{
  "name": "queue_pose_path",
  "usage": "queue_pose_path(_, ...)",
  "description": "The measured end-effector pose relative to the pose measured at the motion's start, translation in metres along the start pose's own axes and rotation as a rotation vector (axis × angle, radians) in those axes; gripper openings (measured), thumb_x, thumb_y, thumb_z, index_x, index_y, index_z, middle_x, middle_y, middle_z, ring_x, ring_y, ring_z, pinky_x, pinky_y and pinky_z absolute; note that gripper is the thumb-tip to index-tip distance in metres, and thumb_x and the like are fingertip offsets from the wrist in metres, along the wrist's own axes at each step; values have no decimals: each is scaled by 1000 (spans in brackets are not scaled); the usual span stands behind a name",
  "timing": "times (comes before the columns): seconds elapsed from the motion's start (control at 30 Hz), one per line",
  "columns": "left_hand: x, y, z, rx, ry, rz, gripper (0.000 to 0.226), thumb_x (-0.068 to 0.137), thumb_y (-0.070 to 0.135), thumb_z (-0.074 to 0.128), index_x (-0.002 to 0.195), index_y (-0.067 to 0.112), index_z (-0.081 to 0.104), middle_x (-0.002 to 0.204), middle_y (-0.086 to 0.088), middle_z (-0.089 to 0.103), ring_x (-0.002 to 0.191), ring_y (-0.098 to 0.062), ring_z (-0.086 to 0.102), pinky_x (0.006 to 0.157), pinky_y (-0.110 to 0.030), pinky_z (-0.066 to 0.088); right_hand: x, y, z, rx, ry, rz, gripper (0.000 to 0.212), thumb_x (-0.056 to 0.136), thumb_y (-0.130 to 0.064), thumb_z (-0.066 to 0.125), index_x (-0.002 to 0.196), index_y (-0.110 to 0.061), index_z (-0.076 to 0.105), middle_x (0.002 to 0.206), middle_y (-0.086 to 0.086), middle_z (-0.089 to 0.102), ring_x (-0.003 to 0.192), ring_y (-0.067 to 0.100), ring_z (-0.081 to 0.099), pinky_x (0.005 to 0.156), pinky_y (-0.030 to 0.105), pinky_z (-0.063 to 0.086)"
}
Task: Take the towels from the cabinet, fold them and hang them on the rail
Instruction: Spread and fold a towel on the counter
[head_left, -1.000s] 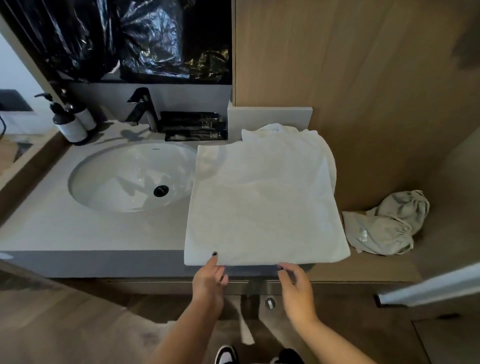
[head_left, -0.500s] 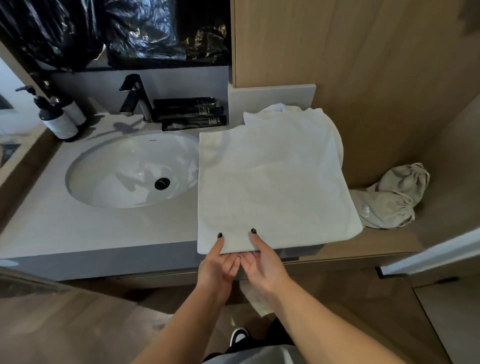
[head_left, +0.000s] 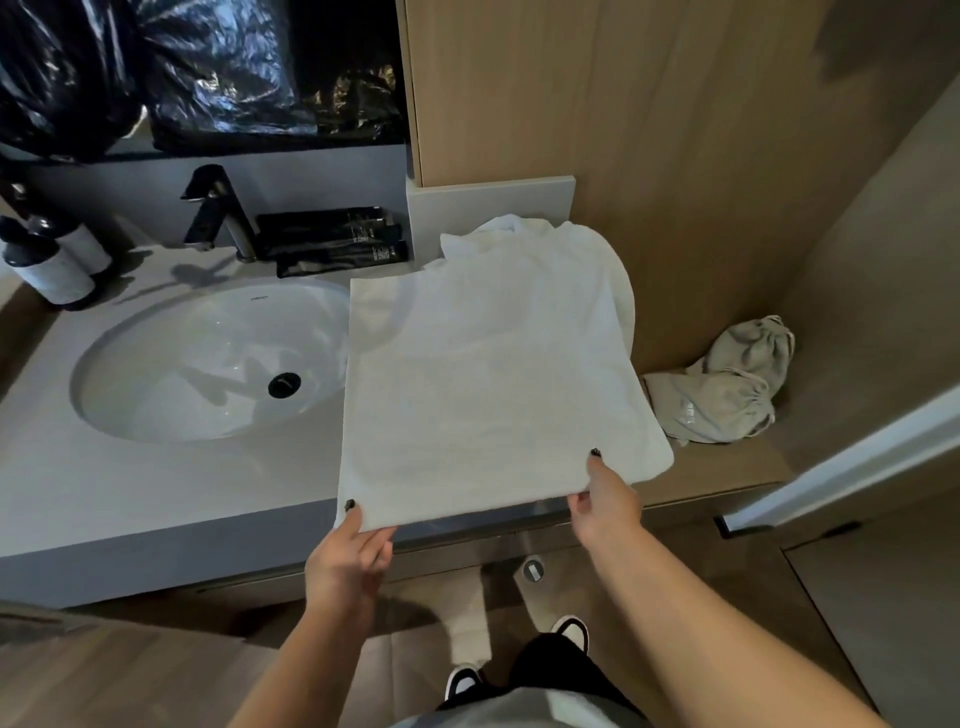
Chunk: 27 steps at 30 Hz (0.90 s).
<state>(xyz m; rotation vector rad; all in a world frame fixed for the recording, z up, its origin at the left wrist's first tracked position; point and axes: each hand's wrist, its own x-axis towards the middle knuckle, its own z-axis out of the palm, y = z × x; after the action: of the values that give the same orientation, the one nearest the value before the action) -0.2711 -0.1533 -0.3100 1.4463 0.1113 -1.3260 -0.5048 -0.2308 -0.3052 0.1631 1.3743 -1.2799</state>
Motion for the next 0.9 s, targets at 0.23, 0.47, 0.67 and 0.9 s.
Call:
queue_pose_path(0.23, 0, 15, -12, 8, 137, 43, 41, 102, 28, 52, 137, 7, 50, 124, -11, 64, 112, -26, 62, 98, -36, 48, 11, -40, -28, -236, 15, -228, 4, 97, -12, 60, 99, -15, 62, 93, 2, 67, 83, 16, 64, 67, 28, 51)
queue_pose_path(0.47, -8, 29, -22, 311, 133, 347, 36, 101, 10, 50, 136, 16, 53, 121, -9, 56, 78, -17, 57, 66, -23, 53, 9, -65, -66, -806, -177, -406, 33, 97, -19, 60, 129, -17, 53, 91, 14, 71, 59, 22, 65, 57, 33, 56)
queue_pose_path(0.67, -15, 66, -46, 837, -137, 674, 34, 102, 19, 48, 126, 41, 57, 105, 3, 68, 89, -17, 66, 91, -38, 50, -11, -98, -69, -983, -488, -447, 37, 100, -2, 47, 126, -24, 61, 85, 5, 74, 55, 26, 64, 57, 31, 57)
queue_pose_path(0.9, -27, 103, -49, 1096, -350, 653, 36, 99, 3, 49, 115, 30, 66, 99, 27, 68, 91, -1, 64, 83, -18, 50, -17, -130, -71, -1112, -628, -372, 30, 89, 14, 55, 102, -8, 72, 104, 9, 70, 79, 13, 71, 67, 21, 57)
